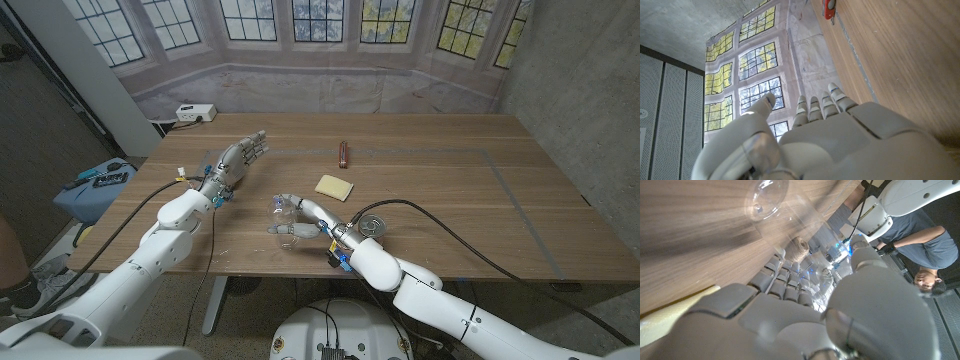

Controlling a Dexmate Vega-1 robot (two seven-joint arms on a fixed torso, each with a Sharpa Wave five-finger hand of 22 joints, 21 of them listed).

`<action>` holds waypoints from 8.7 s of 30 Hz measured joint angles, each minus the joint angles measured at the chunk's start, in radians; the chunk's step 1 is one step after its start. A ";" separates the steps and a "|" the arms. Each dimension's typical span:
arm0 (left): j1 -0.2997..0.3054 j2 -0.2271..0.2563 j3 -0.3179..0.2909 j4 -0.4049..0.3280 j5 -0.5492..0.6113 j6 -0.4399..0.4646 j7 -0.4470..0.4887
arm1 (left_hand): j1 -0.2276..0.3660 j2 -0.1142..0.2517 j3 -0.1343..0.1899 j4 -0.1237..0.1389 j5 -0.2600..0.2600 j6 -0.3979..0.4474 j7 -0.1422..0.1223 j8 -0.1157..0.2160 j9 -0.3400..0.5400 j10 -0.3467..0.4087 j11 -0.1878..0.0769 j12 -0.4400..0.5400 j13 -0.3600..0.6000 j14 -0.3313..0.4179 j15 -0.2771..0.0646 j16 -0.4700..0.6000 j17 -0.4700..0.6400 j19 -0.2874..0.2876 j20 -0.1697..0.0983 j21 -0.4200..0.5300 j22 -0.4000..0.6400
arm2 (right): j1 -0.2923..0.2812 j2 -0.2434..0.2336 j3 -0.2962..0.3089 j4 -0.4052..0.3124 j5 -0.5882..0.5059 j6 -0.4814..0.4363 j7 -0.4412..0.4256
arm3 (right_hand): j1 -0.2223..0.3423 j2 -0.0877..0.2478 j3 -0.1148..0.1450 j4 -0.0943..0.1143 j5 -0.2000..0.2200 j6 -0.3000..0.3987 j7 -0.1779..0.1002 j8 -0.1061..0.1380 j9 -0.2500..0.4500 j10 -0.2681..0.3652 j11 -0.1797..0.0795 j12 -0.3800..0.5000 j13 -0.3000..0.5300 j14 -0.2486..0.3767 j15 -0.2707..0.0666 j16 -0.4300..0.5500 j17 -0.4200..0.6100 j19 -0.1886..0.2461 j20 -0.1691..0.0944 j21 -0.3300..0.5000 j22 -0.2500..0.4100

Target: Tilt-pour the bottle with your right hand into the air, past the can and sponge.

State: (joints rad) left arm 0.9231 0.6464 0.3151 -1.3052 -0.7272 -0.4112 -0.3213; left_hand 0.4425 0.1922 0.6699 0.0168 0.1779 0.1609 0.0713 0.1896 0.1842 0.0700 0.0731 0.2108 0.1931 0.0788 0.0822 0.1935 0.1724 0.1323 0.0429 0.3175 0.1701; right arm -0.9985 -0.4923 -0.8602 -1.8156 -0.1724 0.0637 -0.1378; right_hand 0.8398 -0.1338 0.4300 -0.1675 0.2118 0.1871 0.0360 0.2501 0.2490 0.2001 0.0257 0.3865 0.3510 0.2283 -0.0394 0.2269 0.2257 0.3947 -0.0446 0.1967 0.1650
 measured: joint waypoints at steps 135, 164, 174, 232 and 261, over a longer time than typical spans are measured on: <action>-0.061 -0.061 0.043 0.007 0.034 0.055 0.079 | 0.026 0.000 -0.005 -0.011 0.004 0.032 0.003 0.000 0.004 0.028 0.004 0.008 0.005 0.025 0.000 -0.007 0.000 0.036 0.011 -0.037 0.000 | 0.033 -0.106 0.048 -0.201 -0.286 -0.126 -0.021 | 0.126 0.008 0.024 0.005 0.007 0.261 -0.056 0.176 0.065 0.194 -0.062 0.299 0.263 0.262 -0.008 0.065 0.174 0.164 -0.007 0.003 0.005; -0.056 -0.062 0.058 -0.021 0.045 0.073 0.096 | 0.030 0.004 -0.005 -0.011 0.004 0.032 0.004 0.000 0.004 0.028 0.004 0.008 0.005 0.030 0.005 -0.007 0.000 0.040 0.007 -0.041 0.000 | 0.057 -0.124 0.035 -0.209 -0.552 -0.161 -0.020 | 0.124 0.005 0.030 -0.001 0.007 0.253 -0.059 0.183 0.064 0.194 -0.062 0.305 0.277 0.279 -0.007 0.058 0.190 0.169 -0.013 0.004 0.005; -0.056 -0.066 0.062 -0.022 0.047 0.075 0.099 | 0.030 0.004 -0.008 -0.014 0.004 0.032 0.004 0.000 0.004 0.028 0.004 0.008 0.005 0.030 0.005 -0.007 0.000 0.041 0.005 -0.048 0.000 | 0.067 -0.124 0.026 -0.206 -0.642 -0.174 -0.020 | 0.127 0.005 0.030 -0.001 0.007 0.257 -0.063 0.187 0.064 0.194 -0.062 0.310 0.280 0.282 -0.010 0.058 0.194 0.175 -0.007 0.004 0.005; -0.071 -0.088 0.066 0.013 0.035 0.062 0.072 | 0.030 0.004 -0.008 -0.014 0.004 0.037 0.009 0.000 0.004 0.034 0.009 0.008 0.005 0.030 0.005 -0.007 0.000 0.046 0.011 -0.059 0.000 | 0.122 -0.111 -0.047 -0.190 -1.163 -0.259 -0.010 | 0.143 0.001 0.047 -0.017 0.007 0.244 -0.075 0.194 0.064 0.183 -0.073 0.316 0.286 0.303 -0.014 0.035 0.227 0.183 -0.009 0.004 0.005; -0.094 -0.098 0.071 0.054 0.028 0.058 0.040 | 0.035 -0.002 -0.008 -0.014 0.004 0.037 0.009 0.000 0.004 0.034 0.009 0.008 0.004 0.030 0.005 -0.007 0.000 0.050 0.007 -0.063 0.000 | 0.166 -0.121 -0.080 -0.122 -1.358 -0.283 -0.088 | 0.144 -0.012 0.085 -0.006 0.004 0.236 -0.077 0.194 0.064 0.178 -0.078 0.314 0.287 0.313 -0.014 0.024 0.236 0.187 -0.013 0.004 0.005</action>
State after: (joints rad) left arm 0.8293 0.5480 0.3857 -1.2517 -0.6988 -0.3533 -0.2815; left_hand 0.4775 0.1906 0.6619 0.0028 0.1817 0.1982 0.0802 0.1895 0.1884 0.1035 0.0822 0.2186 0.1975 0.1090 0.0875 0.1867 0.1726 0.1823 0.0500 0.2547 0.1701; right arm -0.8321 -0.6136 -0.9398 -1.9377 -1.5305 -0.2190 -0.2254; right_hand 0.9836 -0.1455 0.5154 -0.1736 0.2153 0.4227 -0.0411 0.4443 0.3131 0.3780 -0.0521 0.7004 0.6377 0.5417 -0.0533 0.2508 0.4617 0.5819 -0.0575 0.2002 0.1698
